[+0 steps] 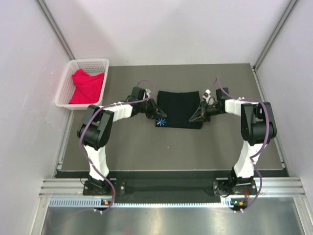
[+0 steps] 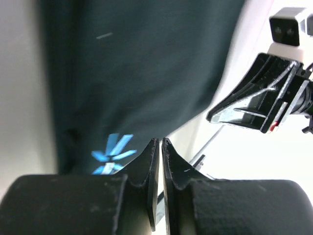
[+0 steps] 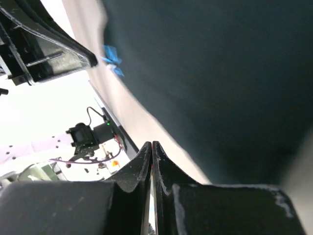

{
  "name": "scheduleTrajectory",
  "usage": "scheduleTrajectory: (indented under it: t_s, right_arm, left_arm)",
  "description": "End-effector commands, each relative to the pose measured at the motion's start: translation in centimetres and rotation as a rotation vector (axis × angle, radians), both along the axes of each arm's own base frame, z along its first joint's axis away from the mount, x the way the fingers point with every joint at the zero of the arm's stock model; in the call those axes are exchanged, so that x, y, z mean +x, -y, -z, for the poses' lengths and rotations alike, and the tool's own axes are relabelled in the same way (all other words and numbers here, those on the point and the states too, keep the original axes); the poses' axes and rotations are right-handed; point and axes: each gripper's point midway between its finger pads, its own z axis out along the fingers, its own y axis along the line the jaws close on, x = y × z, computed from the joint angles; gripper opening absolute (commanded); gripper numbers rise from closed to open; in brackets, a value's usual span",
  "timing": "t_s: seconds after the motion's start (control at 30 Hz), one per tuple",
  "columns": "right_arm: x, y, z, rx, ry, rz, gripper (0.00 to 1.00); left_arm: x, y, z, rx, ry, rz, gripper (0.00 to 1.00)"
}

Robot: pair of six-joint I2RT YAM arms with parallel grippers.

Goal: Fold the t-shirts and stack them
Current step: Fold the tshirt

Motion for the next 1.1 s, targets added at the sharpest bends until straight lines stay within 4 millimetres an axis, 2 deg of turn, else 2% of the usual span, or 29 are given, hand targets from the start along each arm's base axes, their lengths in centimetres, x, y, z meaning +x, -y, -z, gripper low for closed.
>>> scheduleTrajectory:
  t_s: [0.0, 0.07, 0.1, 0.17, 0.23, 0.3, 0.33, 0.43, 0.47, 0.5, 0.53, 0.57, 0.6, 0.63, 0.67, 0.7, 0.73, 0.8, 0.83, 0.87, 0.93, 0.97, 1.07]
  right_arm:
    - [-0.7, 2.0, 2.7, -0.012, -0.033, 0.046, 0.02]
    - [-1.4, 3.5, 4.2, -0.032, -0.061, 0.08, 0.03]
    - [-1.8, 3.6, 4.7, -0.046, -0.063, 0.074, 0.03]
    - [-1.3, 5.5, 4.5, -0.044, -0.073, 0.133, 0.03]
    - [-0.4, 5.8, 3.3, -0.048, -0.038, 0.143, 0.04]
    - [0.2, 6.0, 1.6, -0.066, -0.001, 0.141, 0.04]
    - [1.2, 5.9, 0.5, -0.062, 0.034, 0.14, 0.05]
    - [3.0, 4.7, -1.7, -0.008, 0.09, 0.143, 0.06]
    - [3.2, 3.7, -1.7, 0.011, 0.061, 0.143, 0.06]
    - [3.8, 3.5, -1.9, 0.031, 0.068, 0.148, 0.06]
    - [4.4, 1.9, -2.3, 0.043, 0.108, 0.119, 0.06]
    - [4.5, 0.7, -1.7, 0.056, 0.074, 0.114, 0.06]
    - [4.8, 0.0, -1.6, 0.066, 0.075, 0.105, 0.06]
    - [5.6, -0.6, -1.8, 0.082, 0.093, 0.095, 0.06]
    - [5.7, -1.3, -0.4, 0.084, 0.054, 0.087, 0.06]
    - [6.0, -1.4, 0.1, 0.082, 0.045, 0.088, 0.06]
    - [6.6, -1.6, 0.3, 0.085, 0.052, 0.086, 0.06]
    - [7.4, -0.8, 2.0, 0.081, 0.031, 0.108, 0.05]
    - [7.9, -0.3, 2.3, 0.078, 0.033, 0.121, 0.06]
    - [8.4, 1.1, 3.1, 0.076, 0.02, 0.154, 0.05]
    - [8.8, 2.5, 3.6, 0.074, 0.012, 0.183, 0.05]
    - [9.4, 4.3, 3.9, 0.072, 0.01, 0.222, 0.05]
    - [10.1, 6.0, 3.8, 0.054, 0.038, 0.231, 0.06]
  left_arm:
    - [-0.8, -0.5, 2.9, 0.013, -0.044, -0.025, 0.11]
    - [-1.9, -1.8, 5.0, 0.063, -0.072, -0.037, 0.11]
    - [-2.3, -2.2, 5.6, 0.071, -0.089, -0.042, 0.11]
    - [-2.9, -2.9, 6.1, 0.073, -0.109, -0.041, 0.11]
    - [-2.8, -3.1, 5.4, 0.095, -0.073, -0.024, 0.11]
    - [-2.9, -3.1, 3.6, 0.095, -0.071, -0.014, 0.11]
    - [-2.6, -2.9, 2.5, 0.085, -0.049, -0.01, 0.11]
    - [-1.0, -2.0, -0.1, 0.048, -0.004, -0.009, 0.12]
    - [0.4, -1.5, -1.5, 0.028, 0.037, -0.014, 0.13]
    - [1.2, -1.1, -2.0, 0.016, 0.052, -0.013, 0.13]
    - [1.8, -0.6, -1.5, 0.001, 0.042, -0.009, 0.13]
    - [3.3, 0.0, -2.5, -0.022, 0.073, -0.01, 0.13]
    - [4.2, 0.6, -2.7, -0.044, 0.088, -0.006, 0.13]
    - [5.3, 1.2, -2.0, -0.065, 0.07, -0.009, 0.13]
    - [6.1, 1.6, -1.8, -0.081, 0.081, -0.013, 0.13]
    - [7.0, 2.0, -1.5, -0.097, 0.099, -0.018, 0.13]
    - [7.8, 2.3, 0.0, -0.102, 0.073, -0.031, 0.13]
    - [8.8, 2.3, 1.3, -0.11, 0.057, -0.049, 0.12]
    - [9.5, 2.0, 2.5, -0.113, 0.047, -0.068, 0.12]
    - [10.0, 1.6, 3.1, -0.1, 0.05, -0.087, 0.11]
    - [10.8, -0.2, 4.6, -0.048, 0.063, -0.106, 0.12]
    - [11.1, -0.9, 5.2, -0.028, 0.062, -0.11, 0.12]
    - [12.0, -3.4, 6.2, 0.003, 0.056, -0.117, 0.12]
